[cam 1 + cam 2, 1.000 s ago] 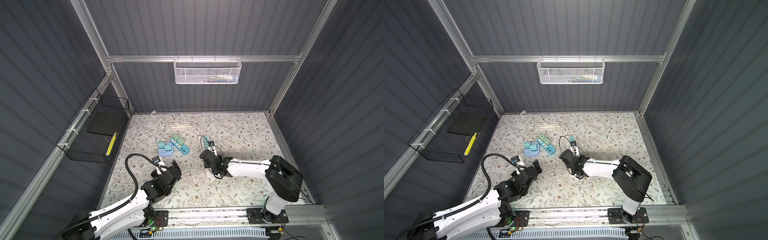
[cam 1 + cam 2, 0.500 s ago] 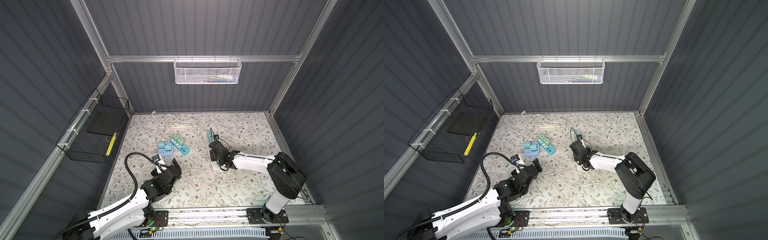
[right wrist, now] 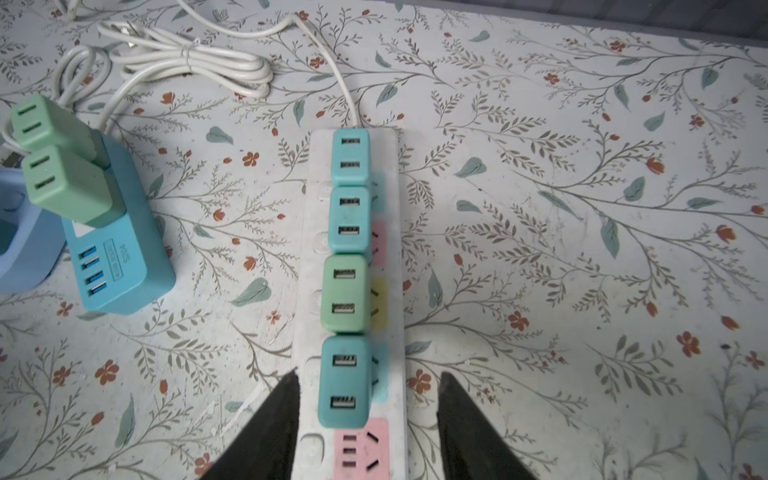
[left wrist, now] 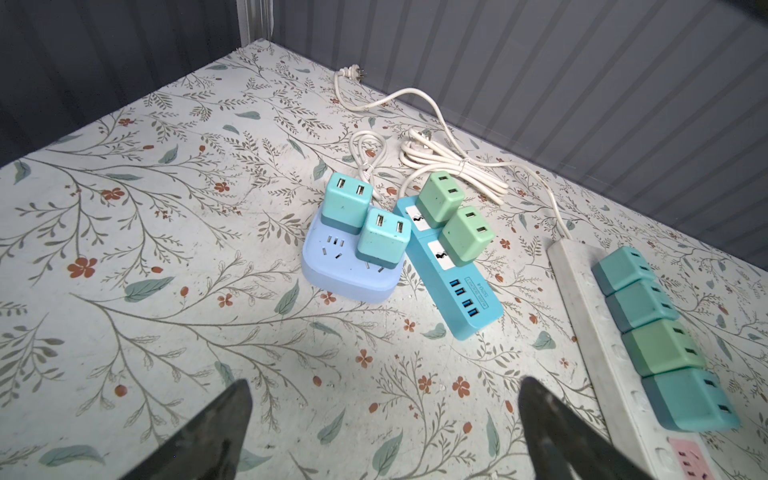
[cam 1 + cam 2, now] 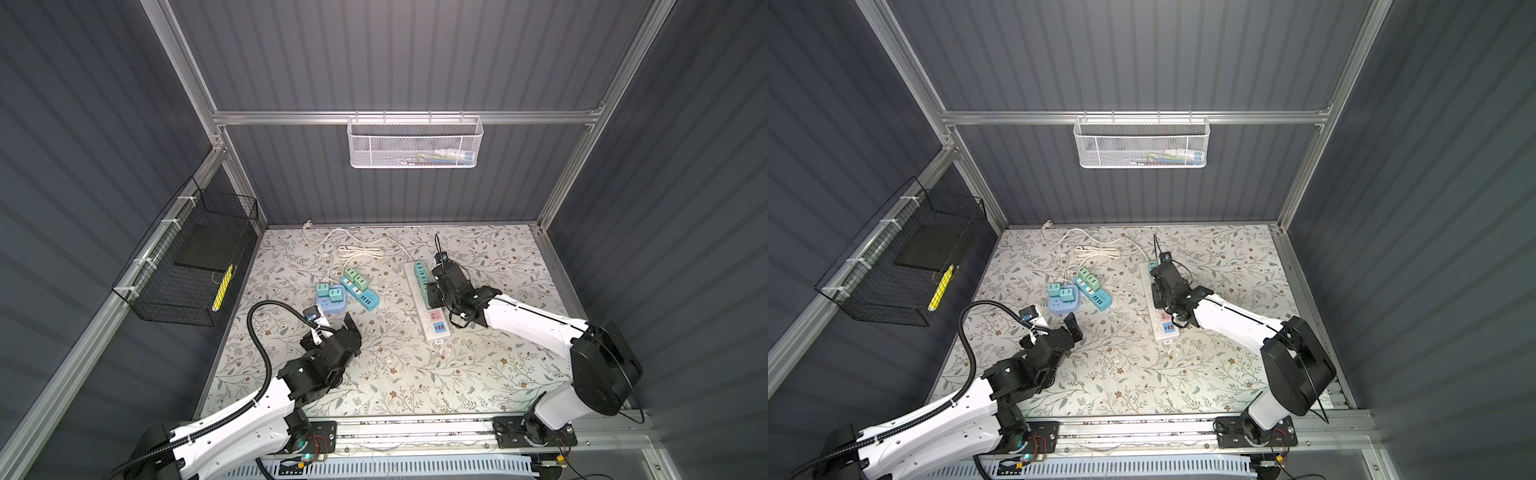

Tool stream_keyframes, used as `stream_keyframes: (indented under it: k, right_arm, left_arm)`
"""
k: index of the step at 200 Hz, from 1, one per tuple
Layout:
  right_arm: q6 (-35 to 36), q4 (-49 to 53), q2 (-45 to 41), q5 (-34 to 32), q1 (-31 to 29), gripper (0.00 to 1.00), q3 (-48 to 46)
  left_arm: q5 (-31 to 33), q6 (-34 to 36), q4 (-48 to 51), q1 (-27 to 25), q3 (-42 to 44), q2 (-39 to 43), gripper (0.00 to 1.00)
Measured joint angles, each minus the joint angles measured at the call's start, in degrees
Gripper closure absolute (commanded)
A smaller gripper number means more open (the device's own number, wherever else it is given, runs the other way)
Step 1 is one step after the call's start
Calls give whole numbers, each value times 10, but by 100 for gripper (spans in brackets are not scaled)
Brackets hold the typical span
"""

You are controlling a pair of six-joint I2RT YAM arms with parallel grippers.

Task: Insert the plug

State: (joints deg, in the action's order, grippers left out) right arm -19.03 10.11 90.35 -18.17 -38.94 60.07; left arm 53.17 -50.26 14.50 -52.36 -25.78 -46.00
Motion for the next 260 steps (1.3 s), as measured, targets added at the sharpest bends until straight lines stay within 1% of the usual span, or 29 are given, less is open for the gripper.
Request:
stream_keyframes:
  k: [21,34,73,93,120,129,158,201,235,260]
  right_arm:
    - [0,7,21,11,10,46,1]
    - [0,7,34,18,12,46,-2]
    - [-7,-5,44,28,15,47,-15]
    - [-9,-7,34,30,15,46,-24]
    - [-7,10,3,37,16,37,-28]
    - [-2,14,-8,39,16,34,-26]
    - [3,20,-40,44,16,28,-18]
    - [7,31,-92,45,16,24,-22]
    - [11,38,-126,42,16,22,-37]
    - [13,44,-138,38,16,22,-47]
  left_arm:
    - [-2,19,9,10,-18,0,0]
    - [-22,31,9,33,-28,-5,0]
    - [-139,41,16,179,-49,-66,0]
    - [-193,49,25,236,-67,-105,0]
    - [-261,64,21,305,-112,-164,6]
    - [-282,68,11,328,-124,-182,6]
    - [-359,72,-54,395,-130,-224,5]
    - [-490,41,-223,487,-96,-269,5]
    - [-574,-13,-343,539,-89,-338,10]
    - [-616,-56,-415,559,-82,-394,12]
